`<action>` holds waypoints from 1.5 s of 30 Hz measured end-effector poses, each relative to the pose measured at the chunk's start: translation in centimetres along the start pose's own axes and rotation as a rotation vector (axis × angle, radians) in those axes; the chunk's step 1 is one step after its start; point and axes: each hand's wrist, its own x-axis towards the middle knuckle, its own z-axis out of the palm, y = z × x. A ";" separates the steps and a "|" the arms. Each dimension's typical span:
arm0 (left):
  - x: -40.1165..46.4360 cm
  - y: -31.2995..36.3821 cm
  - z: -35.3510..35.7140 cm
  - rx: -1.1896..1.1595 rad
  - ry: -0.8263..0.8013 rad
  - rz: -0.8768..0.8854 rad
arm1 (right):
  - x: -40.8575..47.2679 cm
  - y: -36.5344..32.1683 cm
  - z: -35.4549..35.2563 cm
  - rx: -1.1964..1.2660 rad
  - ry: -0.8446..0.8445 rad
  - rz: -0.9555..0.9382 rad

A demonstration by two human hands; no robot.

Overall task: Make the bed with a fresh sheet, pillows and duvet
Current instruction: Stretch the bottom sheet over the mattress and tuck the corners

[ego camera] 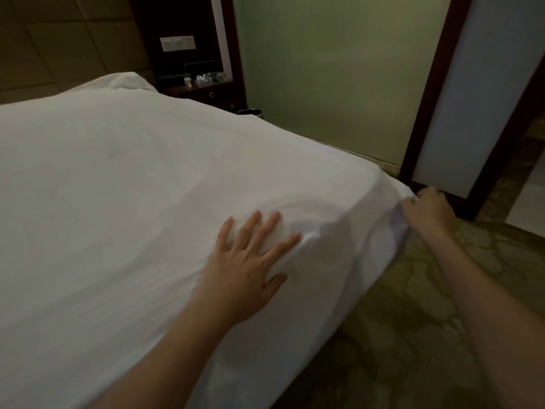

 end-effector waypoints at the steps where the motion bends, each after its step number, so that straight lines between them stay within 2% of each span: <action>1: -0.1 0.0 0.0 0.003 0.000 -0.005 | 0.7 -0.9 0.2 0.064 0.003 -0.033; 3: -0.1 0.0 0.0 0.010 0.001 -0.007 | 2.0 -2.8 1.1 0.160 -0.056 -0.052; 6: 0.0 -0.1 0.1 0.026 0.008 -0.002 | 2.9 -4.3 2.5 0.123 -0.114 0.051; 9: 0.0 -0.1 0.2 0.023 0.011 -0.011 | 2.6 -3.3 1.9 -0.018 0.037 0.078; 13: -0.1 -0.3 0.2 0.000 -0.006 0.006 | 3.3 -0.3 -0.4 -0.201 0.263 -0.102; 15: 0.0 -0.3 0.1 -0.016 0.001 0.007 | 3.5 0.0 -0.6 -0.224 0.219 -0.111; 18: -0.1 0.0 0.0 -0.046 0.014 -0.026 | 2.5 -0.5 1.0 -0.161 0.010 0.063; 20: 0.0 0.1 -0.1 -0.051 0.022 -0.033 | 0.6 -0.1 2.7 -0.046 0.066 0.110; 22: 0.0 0.1 0.1 -0.047 0.026 -0.032 | -2.7 0.9 4.1 0.128 0.312 -0.068; 24: 0.0 0.1 0.3 -0.033 0.029 -0.026 | -6.6 1.0 5.7 0.269 0.406 -0.378; 26: 0.1 0.1 0.4 -0.022 0.023 -0.022 | -9.5 1.2 8.2 0.309 0.269 -0.626; 28: 0.2 0.1 0.4 -0.016 0.017 -0.024 | -11.7 2.3 11.2 0.366 0.012 -0.679; 31: 0.2 0.1 0.3 -0.016 0.003 -0.024 | -14.2 6.1 14.8 0.265 -0.283 -0.479; 34: 0.2 0.0 0.4 -0.015 -0.001 -0.024 | -14.9 9.6 15.5 -0.032 -0.562 -0.322; 35: 0.2 0.1 0.3 -0.012 -0.003 -0.023 | -15.1 10.0 15.1 -0.144 -0.587 -0.302; 36: 0.2 0.1 0.3 -0.008 -0.006 -0.021 | -15.2 9.9 14.6 -0.191 -0.522 -0.297; 38: 0.2 0.1 0.3 -0.003 -0.012 -0.021 | -15.4 8.7 13.6 -0.164 -0.257 -0.391; 40: 0.2 0.1 0.2 0.000 -0.011 -0.020 | -15.5 7.4 13.4 -0.162 -0.091 -0.485; 42: 0.2 0.1 0.2 -0.002 -0.004 -0.017 | -15.5 6.8 13.6 -0.186 -0.086 -0.513; 45: 0.2 0.1 0.3 -0.010 -0.014 -0.021 | -15.6 7.3 14.5 -0.263 -0.177 -0.526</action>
